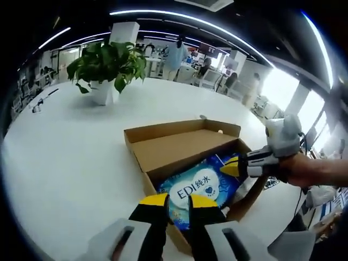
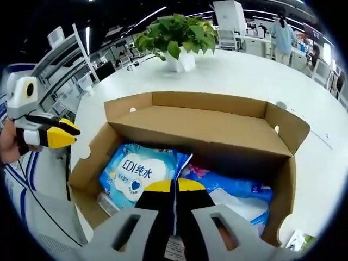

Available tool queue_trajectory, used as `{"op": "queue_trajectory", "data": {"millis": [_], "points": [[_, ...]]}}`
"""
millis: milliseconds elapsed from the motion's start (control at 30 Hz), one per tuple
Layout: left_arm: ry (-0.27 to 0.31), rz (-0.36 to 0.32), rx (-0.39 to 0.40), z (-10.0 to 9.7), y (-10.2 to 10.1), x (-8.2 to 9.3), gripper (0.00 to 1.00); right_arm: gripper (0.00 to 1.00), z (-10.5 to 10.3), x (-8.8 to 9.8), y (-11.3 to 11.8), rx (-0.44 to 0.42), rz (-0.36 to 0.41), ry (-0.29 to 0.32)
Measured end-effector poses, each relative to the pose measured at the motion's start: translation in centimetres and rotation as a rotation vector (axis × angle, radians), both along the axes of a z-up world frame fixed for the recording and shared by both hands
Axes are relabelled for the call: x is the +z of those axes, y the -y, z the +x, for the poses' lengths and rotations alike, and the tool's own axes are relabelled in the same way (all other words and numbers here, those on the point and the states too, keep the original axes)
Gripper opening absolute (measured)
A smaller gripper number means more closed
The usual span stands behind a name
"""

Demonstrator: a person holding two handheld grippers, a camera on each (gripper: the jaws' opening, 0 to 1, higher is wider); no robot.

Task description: Operate the shoe box by opening the lid, removing the specified soft item, and placing it in the target area until the item is outside and the box remains undamaged.

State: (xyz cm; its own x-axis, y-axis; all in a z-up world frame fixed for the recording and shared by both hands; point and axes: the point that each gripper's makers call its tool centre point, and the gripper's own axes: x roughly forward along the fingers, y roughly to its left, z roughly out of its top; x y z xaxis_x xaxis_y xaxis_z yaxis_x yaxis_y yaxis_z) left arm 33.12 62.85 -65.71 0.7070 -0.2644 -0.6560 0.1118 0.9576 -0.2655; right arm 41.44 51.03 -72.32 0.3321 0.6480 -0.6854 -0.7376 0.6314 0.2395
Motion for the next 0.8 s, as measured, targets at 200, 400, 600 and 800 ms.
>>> {"op": "queue_trajectory", "data": {"millis": [200,400,600,800], "points": [[-0.012,-0.006,-0.023,0.3,1.1,-0.4,0.14,0.00,0.3,0.9,1.2,-0.021,-0.010,0.032],[-0.024,-0.014,-0.049,0.6,2.5,-0.9,0.15,0.00,0.9,1.8,2.6,-0.039,-0.006,0.048],[-0.042,-0.019,-0.075,0.9,3.6,-1.6,0.16,0.00,1.0,2.5,4.2,-0.058,-0.012,0.059],[-0.086,-0.038,-0.103,1.1,5.0,-2.7,0.18,0.00,1.2,3.3,5.5,-0.075,-0.014,0.078]]}}
